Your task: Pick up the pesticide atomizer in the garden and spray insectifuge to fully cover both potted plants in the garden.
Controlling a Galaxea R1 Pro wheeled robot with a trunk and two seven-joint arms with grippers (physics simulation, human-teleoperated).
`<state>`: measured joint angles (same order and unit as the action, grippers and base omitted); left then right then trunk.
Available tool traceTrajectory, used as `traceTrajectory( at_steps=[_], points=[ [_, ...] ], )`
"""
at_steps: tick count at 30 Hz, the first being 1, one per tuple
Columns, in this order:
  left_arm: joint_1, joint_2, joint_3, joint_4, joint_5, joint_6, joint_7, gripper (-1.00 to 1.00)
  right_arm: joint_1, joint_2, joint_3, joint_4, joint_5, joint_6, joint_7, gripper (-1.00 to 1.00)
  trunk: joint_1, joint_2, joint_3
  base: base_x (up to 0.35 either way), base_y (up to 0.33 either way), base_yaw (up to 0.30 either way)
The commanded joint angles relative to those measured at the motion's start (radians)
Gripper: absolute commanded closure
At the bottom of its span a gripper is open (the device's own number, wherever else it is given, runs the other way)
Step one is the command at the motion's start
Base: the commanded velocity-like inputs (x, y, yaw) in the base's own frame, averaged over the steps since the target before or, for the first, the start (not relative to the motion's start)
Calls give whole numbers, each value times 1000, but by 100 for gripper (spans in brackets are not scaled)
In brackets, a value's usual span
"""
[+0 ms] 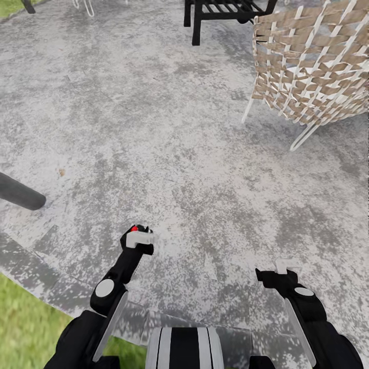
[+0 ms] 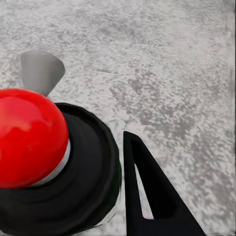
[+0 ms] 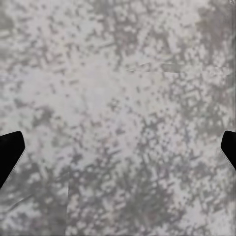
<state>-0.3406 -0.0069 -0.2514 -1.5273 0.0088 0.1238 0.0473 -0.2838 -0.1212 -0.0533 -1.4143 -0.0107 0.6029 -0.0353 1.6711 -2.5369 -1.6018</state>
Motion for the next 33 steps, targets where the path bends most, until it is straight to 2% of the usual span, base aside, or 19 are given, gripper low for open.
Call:
traceTrajectory(
  at_steps=[1,3,5,6,7,8,12,14,15,17,19,21,26,28,33],
  points=[
    [0,17,18,-3,2,0,-41,100,0,0,0,0,0,0,0,-100,0,0,4,0,0,0],
    [1,32,72,-3,6,4,-122,100,0,0,1,0,0,0,0,-100,-1,1,12,0,0,0],
    [10,38,137,-4,16,30,-261,100,0,1,2,0,0,0,0,-100,-2,1,19,0,0,0],
    [18,38,152,-4,18,44,-333,100,0,2,3,0,0,0,0,-100,-3,1,23,0,0,0],
    [31,39,162,-4,19,53,-397,100,0,3,5,0,0,-1,0,-100,-3,2,27,0,0,0],
    [39,39,165,-4,19,57,-419,100,0,3,8,0,0,-1,-1,-100,-4,2,31,0,0,0],
    [48,38,163,2,20,69,-465,100,0,0,8,0,0,0,-1,-100,-5,3,47,0,0,0],
    [52,40,166,5,19,85,-534,100,0,0,8,0,0,0,0,-100,-6,3,54,0,0,0],
    [56,40,190,9,18,106,-604,100,0,0,8,0,0,0,0,-100,-7,4,58,0,0,0],
    [57,40,243,13,17,119,-641,100,0,-1,6,0,0,-1,0,-100,-8,4,66,0,0,0],
    [58,41,260,18,17,122,-654,100,0,-1,5,0,0,-1,0,-100,-9,4,74,0,0,0],
    [58,40,266,26,17,123,-679,100,0,-1,5,0,0,-1,0,-100,-9,5,81,0,0,0],
    [70,41,272,32,13,83,-820,100,0,-2,7,0,0,-1,1,-100,-12,6,101,0,0,0],
    [74,41,273,32,9,33,-839,100,0,-2,8,0,0,0,1,-100,-13,7,108,0,0,0],
    [75,41,271,31,1,20,-843,100,0,-2,9,0,0,0,0,-100,-15,8,128,0,0,0]
  ],
)
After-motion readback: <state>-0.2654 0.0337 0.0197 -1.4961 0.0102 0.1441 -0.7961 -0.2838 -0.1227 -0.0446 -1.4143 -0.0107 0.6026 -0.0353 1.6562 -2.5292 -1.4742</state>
